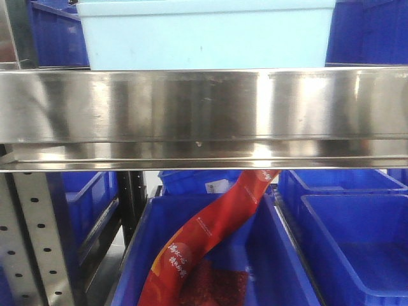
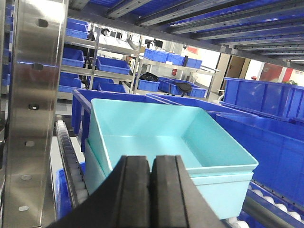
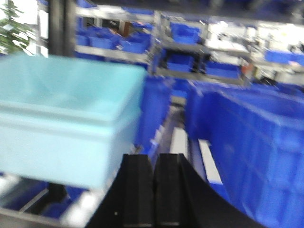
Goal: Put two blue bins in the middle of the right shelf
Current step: 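Withdraw both grippers back from the placed teal bin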
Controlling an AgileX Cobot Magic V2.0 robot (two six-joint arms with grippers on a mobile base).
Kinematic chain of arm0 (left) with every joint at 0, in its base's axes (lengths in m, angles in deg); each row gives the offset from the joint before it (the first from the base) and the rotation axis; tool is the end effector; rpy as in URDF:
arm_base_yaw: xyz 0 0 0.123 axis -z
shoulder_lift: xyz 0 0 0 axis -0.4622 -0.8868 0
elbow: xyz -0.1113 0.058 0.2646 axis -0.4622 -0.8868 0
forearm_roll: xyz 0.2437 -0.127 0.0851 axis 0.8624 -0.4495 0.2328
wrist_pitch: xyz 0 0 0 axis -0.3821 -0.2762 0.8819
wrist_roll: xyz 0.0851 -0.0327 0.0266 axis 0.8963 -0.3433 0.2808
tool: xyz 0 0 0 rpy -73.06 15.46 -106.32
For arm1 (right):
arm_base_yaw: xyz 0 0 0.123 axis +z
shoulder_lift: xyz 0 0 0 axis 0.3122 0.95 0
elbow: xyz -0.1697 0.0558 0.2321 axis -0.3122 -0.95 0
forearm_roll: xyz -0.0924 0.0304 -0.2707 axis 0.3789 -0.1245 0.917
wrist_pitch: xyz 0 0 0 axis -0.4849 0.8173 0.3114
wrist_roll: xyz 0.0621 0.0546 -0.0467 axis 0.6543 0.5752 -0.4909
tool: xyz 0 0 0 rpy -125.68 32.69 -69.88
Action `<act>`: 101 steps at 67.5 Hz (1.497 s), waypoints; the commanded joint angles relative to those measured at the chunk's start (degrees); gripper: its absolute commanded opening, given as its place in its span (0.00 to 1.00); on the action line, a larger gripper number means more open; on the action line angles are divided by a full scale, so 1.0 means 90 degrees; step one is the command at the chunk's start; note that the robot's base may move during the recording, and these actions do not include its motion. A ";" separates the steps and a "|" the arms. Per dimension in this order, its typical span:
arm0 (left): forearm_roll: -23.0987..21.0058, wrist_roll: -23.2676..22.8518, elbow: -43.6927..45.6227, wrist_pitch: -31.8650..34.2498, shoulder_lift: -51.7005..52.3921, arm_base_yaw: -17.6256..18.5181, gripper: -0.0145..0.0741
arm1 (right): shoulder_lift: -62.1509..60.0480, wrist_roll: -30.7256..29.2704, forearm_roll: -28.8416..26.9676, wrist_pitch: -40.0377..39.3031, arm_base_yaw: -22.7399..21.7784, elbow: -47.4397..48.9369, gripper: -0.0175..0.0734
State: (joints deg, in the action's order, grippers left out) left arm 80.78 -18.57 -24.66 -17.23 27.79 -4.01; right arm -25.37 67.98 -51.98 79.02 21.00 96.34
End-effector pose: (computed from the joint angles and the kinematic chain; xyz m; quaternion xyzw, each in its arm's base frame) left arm 0.1207 -0.0475 0.4095 0.0591 0.6620 -0.2014 0.7195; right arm 0.1152 0.0058 0.3211 -0.0410 0.6853 -0.0072 0.7271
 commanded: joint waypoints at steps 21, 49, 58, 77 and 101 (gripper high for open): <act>0.0032 0.0006 -0.0010 0.0113 0.0031 0.0038 0.04 | -0.1665 0.0389 0.0007 -0.0142 -0.0511 -0.2202 0.01; 0.0032 0.0006 -0.0010 0.0126 0.0032 0.0038 0.04 | -0.2164 0.0389 0.0074 -0.0073 -0.0511 -0.2520 0.01; 0.0032 0.0006 -0.0010 0.0126 0.0032 0.0038 0.04 | -0.2164 0.0389 0.0074 -0.0073 -0.0511 -0.2520 0.01; 0.0032 0.0006 -0.0010 0.0126 0.0032 0.0038 0.04 | -0.2164 0.0389 0.0074 -0.0073 -0.0511 -0.2520 0.01; -0.1533 0.2269 -0.0851 0.0281 0.0469 -0.0913 0.04 | -0.2164 0.0389 0.0074 -0.0073 -0.0511 -0.2520 0.01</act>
State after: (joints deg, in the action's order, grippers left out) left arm 75.74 -8.23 -28.87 -16.90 30.14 -8.85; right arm -44.59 71.32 -51.90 78.98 16.63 73.85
